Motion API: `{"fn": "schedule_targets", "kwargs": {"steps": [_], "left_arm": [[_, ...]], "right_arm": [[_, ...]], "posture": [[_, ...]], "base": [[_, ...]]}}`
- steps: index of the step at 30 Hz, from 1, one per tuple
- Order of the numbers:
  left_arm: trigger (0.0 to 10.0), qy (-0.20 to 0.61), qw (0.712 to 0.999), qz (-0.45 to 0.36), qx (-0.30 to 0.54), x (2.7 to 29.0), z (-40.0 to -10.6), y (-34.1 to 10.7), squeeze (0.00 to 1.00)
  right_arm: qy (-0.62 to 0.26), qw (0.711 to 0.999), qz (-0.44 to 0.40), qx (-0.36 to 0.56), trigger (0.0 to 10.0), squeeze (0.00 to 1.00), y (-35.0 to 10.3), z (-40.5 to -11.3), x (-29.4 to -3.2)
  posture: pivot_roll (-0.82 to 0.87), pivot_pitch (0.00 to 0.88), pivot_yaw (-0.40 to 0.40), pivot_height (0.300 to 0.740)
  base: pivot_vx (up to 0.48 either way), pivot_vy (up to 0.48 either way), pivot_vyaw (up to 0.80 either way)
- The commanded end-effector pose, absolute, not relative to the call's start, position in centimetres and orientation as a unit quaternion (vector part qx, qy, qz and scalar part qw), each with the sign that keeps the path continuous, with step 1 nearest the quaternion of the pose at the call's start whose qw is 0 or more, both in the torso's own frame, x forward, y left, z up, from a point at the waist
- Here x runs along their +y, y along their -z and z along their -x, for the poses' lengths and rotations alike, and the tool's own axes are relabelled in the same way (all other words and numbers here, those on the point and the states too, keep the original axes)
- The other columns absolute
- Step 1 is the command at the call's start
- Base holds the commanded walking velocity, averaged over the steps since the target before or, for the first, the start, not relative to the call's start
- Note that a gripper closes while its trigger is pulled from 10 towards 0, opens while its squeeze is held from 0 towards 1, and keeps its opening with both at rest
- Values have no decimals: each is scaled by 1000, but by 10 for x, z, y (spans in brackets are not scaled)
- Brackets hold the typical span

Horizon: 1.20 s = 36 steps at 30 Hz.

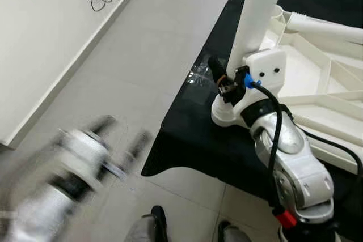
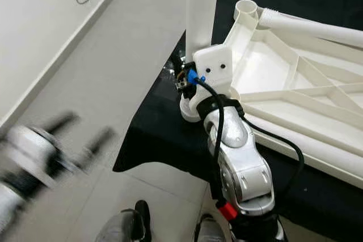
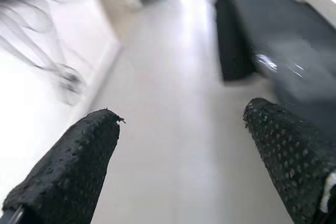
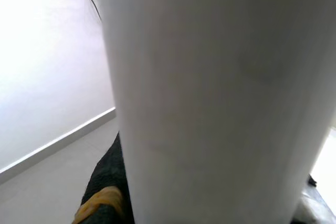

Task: Building children table

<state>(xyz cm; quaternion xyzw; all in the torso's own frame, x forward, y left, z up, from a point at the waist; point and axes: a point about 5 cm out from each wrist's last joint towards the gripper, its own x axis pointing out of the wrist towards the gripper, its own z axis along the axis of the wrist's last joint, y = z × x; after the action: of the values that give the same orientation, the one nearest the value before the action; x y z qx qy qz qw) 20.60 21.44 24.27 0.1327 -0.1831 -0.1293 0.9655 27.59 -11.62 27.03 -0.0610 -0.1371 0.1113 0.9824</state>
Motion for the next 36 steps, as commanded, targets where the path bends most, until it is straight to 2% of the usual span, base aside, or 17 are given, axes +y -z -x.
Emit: {"fn": "schedule_targets", "kwargs": {"steps": [1, 5, 6, 7, 9, 10, 12, 14, 15, 17, 18, 20, 24, 25, 32, 35, 36], "left_arm": [[10000, 124, 968, -101, -193, 230, -210, -260, 0], [10000, 133, 964, -82, -216, 235, -215, -278, 0], [10000, 176, 953, -45, -241, 231, -223, -298, 0], [10000, 176, 953, -45, -241, 231, -223, -298, 0], [10000, 305, 915, 8, -265, 208, -232, -325, 0], [10000, 305, 915, 8, -265, 208, -232, -325, 0], [10000, 410, 870, 49, -270, 191, -237, -347, 0], [10000, 473, 839, 67, -260, 183, -242, -362, 0], [10000, 473, 839, 67, -260, 183, -242, -362, 0], [10000, 540, 802, 74, -243, 171, -253, -376, 0], [10000, 540, 802, 74, -243, 171, -253, -376, 0], [10000, 572, 784, 79, -229, 165, -262, -386, 0], [10000, 584, 779, 71, -217, 154, -286, -400, 0], [10000, 599, 769, 77, -210, 142, -298, -407, 0], [10000, 649, 735, 67, -183, 108, -315, -411, 0], [10000, 662, 726, 65, -176, 102, -317, -412, 0], [10000, 680, 712, 58, -167, 95, -318, -412, 0]], "right_arm": [[-90, 993, 56, -60, 10000, 0, -241, -283, -123], [-89, 993, 55, -61, 10000, 0, -241, -283, -123], [-88, 993, 54, -61, 10000, 0, -240, -283, -122], [-88, 993, 54, -61, 10000, 0, -240, -283, -122], [-87, 993, 53, -62, 10000, 0, -240, -284, -121], [-87, 993, 53, -62, 10000, 0, -240, -284, -121], [-87, 993, 51, -64, 10000, 0, -241, -284, -120], [-88, 993, 49, -66, 10000, 0, -242, -285, -118], [-88, 993, 49, -66, 10000, 0, -242, -285, -118], [-88, 993, 47, -68, 10000, 0, -242, -285, -117], [-88, 993, 47, -68, 10000, 0, -242, -285, -117], [-88, 993, 45, -70, 10000, 0, -242, -285, -116], [-88, 992, 43, -75, 10000, 0, -245, -284, -115], [-88, 992, 43, -77, 10000, 0, -246, -284, -114], [-90, 992, 40, -81, 10000, 0, -249, -283, -112], [-90, 992, 40, -81, 10000, 0, -249, -282, -112], [-90, 992, 40, -81, 10000, 0, -249, -282, -112]], "posture": [[83, 285, 93, 740], [81, 283, 94, 740], [74, 281, 97, 740], [74, 281, 97, 740], [64, 275, 97, 740], [64, 275, 97, 740], [56, 268, 96, 740], [53, 261, 94, 740], [53, 261, 94, 740], [49, 258, 96, 740], [49, 258, 96, 740], [43, 254, 99, 740], [33, 254, 106, 740], [28, 256, 106, 740], [13, 261, 112, 740], [13, 262, 113, 740], [11, 263, 114, 740]], "base": [[0, 0, 0], [0, 0, 0], [0, 0, 0], [0, 0, 0], [0, 0, 0], [0, 0, 0], [0, 0, 0], [0, 0, 0], [0, 0, 0], [0, 0, 0], [0, 0, 0], [0, 0, 0], [0, 0, 0], [0, 0, 0], [0, 0, 0], [0, 0, 0], [0, 0, 0]]}}
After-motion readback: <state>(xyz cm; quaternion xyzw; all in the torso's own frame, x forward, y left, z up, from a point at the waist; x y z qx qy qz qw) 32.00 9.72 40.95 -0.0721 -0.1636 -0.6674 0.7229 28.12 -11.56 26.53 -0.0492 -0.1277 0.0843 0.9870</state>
